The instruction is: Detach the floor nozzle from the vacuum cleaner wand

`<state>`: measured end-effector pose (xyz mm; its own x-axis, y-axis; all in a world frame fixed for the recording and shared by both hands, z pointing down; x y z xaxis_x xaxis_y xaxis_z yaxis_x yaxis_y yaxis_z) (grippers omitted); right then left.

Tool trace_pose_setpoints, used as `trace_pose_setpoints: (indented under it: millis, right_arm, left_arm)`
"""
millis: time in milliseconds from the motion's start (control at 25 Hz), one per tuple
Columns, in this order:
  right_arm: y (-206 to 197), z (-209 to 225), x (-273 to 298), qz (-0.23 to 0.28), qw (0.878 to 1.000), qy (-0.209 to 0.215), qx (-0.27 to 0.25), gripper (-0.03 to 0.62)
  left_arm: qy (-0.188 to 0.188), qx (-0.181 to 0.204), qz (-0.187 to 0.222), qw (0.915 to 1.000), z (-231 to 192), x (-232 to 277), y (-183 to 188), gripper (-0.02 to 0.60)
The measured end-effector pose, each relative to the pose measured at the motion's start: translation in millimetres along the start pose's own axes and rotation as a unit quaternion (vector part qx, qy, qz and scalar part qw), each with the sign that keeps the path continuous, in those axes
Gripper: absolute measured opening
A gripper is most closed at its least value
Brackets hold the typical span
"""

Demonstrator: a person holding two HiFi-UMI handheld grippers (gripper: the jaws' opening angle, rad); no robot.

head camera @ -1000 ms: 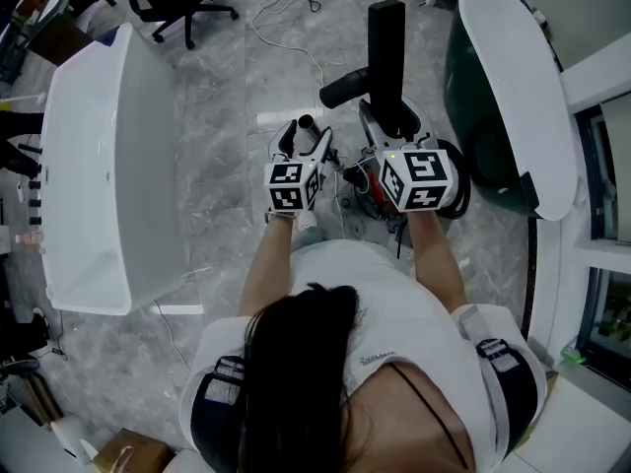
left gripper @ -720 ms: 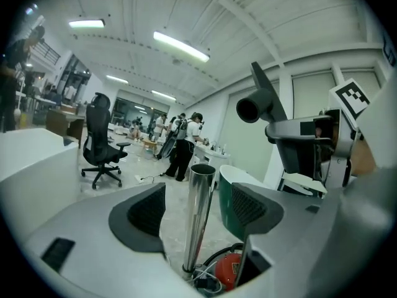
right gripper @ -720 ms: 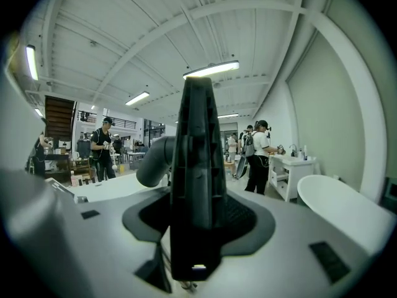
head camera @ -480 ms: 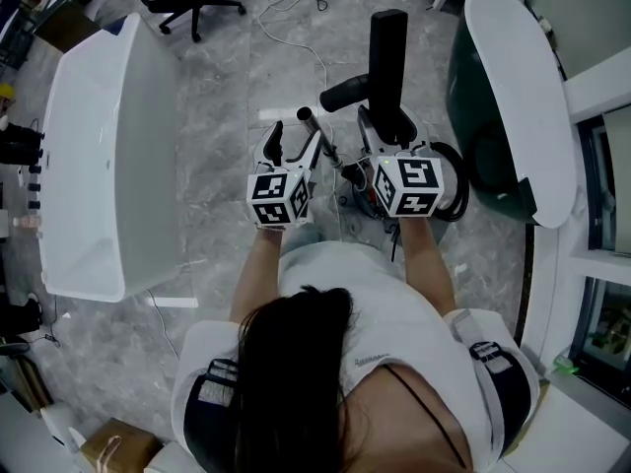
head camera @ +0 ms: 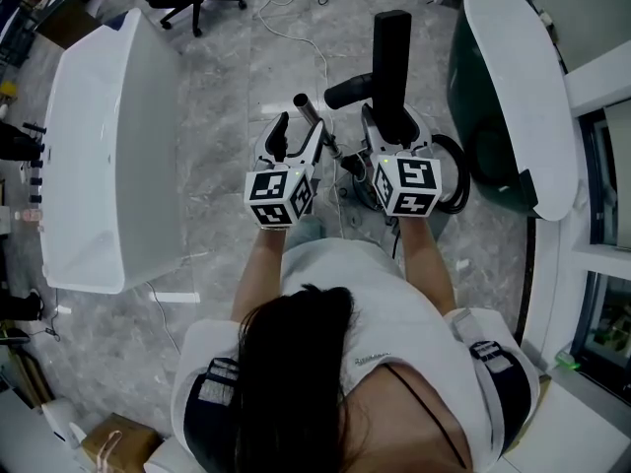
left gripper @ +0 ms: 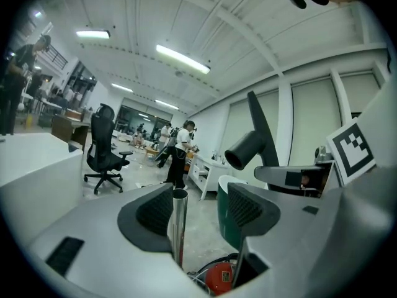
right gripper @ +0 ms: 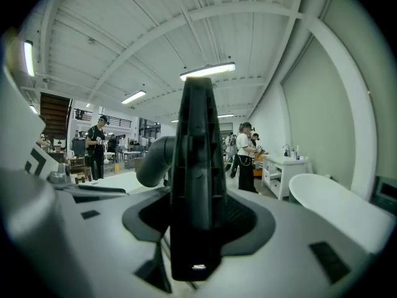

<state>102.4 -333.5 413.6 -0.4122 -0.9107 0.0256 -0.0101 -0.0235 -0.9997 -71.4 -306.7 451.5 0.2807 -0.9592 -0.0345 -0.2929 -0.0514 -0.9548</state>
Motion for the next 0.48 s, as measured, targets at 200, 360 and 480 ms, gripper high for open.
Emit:
trace_pose_setpoints:
  millis: [200, 360, 480]
  right_arm:
    - [-1.5, 3.5, -11.8, -0.002, 1.000, -0.019, -0.004, 0.233]
    - [-4.5, 6.2, -24.3, -0.007, 1.000, -0.024, -0.004, 0.233]
    - [-7.8, 4.6, -32.5, -0.009, 1.000, -0.023, -0.002, 0.233]
  left_arm:
    - [-0.003, 0.016, 0.019, 0.9997, 16.3, -8.0, 13.5, 0.225]
    - [-0.002, 0.027, 0.024, 0.9994, 30.2, -13.7, 18.6, 0.195]
    - [-0.002, 0.037, 0.023, 0.9990, 38.1, -18.4, 20.2, 0.171]
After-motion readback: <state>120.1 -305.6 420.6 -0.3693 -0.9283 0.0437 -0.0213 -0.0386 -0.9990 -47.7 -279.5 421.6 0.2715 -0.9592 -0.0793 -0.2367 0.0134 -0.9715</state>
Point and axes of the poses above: the fingertips, and each gripper's own axes: x forward along the fingers, z to its right, y out of its top, the point moved 5 cm from there along -x, backward along the fingers, and after that the axes turned 12 degrees about z, right-handed, at the moved point
